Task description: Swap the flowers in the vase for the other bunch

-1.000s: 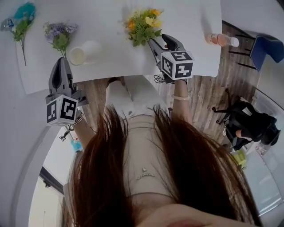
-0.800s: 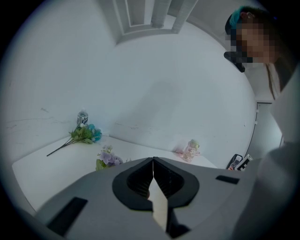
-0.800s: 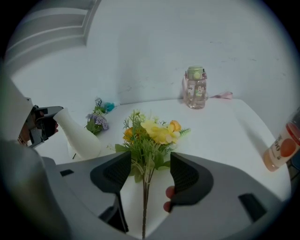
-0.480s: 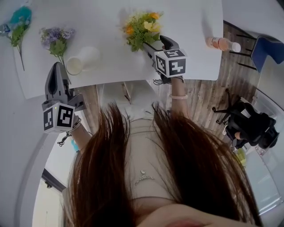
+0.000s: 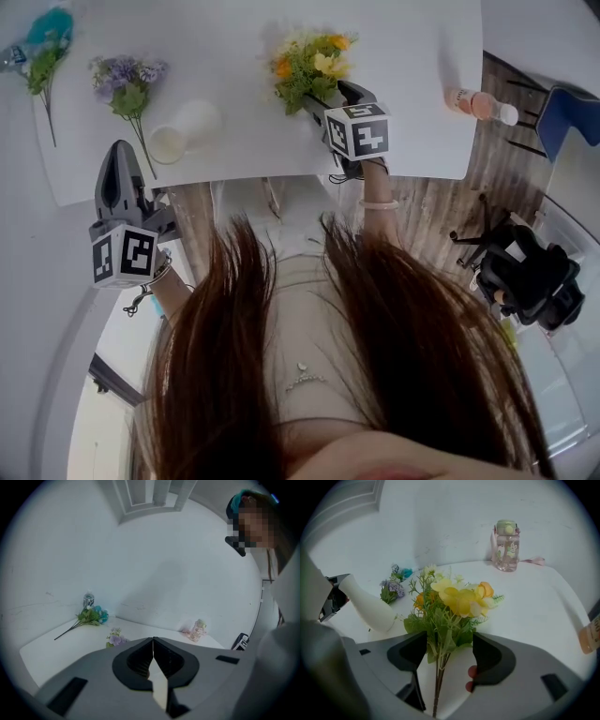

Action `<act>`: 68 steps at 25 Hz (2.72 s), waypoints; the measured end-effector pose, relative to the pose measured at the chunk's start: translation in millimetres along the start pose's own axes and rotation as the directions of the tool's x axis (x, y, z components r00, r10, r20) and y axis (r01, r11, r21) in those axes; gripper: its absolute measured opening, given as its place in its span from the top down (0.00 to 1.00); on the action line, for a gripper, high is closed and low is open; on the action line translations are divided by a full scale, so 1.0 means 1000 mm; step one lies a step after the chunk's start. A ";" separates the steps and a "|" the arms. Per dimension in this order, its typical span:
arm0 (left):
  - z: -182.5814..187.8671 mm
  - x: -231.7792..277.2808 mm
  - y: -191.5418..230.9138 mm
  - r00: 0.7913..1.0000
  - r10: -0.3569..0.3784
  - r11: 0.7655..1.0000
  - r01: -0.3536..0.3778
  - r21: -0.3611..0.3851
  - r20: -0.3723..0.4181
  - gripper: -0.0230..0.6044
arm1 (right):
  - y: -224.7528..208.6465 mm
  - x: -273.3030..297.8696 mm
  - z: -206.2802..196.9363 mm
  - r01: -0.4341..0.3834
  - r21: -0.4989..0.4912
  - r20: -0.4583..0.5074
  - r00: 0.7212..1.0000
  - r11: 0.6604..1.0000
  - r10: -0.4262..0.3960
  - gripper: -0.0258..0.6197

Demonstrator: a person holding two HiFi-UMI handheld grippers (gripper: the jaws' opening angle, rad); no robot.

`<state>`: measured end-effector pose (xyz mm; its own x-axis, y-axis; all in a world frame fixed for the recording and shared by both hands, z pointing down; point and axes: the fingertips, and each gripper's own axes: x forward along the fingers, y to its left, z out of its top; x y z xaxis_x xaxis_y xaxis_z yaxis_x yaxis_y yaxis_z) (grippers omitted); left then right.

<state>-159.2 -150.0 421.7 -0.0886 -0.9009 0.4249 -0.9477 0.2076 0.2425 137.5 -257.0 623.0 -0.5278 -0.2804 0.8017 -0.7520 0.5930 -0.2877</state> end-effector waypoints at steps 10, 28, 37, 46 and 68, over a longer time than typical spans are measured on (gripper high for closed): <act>-0.002 -0.009 0.013 0.999 0.044 0.999 -0.044 -0.009 -0.001 0.96 | 0.004 0.015 -0.005 -0.011 -0.026 -0.064 0.998 1.000 0.010 0.51; 0.005 -0.021 0.049 0.999 0.040 0.999 -0.040 -0.027 0.014 0.96 | 0.032 0.018 0.000 -0.015 0.067 -0.061 0.998 0.998 0.019 0.73; 0.016 -0.024 0.072 1.000 0.003 1.000 -0.003 -0.018 0.020 0.96 | 0.043 0.008 0.011 0.035 0.129 0.006 0.999 0.991 -0.036 0.76; 0.030 -0.023 0.082 0.996 -0.076 0.997 0.076 -0.008 0.047 0.96 | 0.055 -0.013 0.025 0.091 0.183 0.114 0.987 0.979 -0.113 0.77; 0.057 -0.024 0.049 0.959 -0.275 0.961 0.273 0.037 0.066 0.96 | 0.084 -0.094 0.081 0.117 0.234 0.389 0.898 0.965 -0.203 0.77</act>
<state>-220.4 -139.7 373.8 0.1553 -0.9465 0.2830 -0.9465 -0.0606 0.3168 92.3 -241.9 481.3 -0.4749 -0.6662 0.5749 -0.8800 0.3633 -0.3059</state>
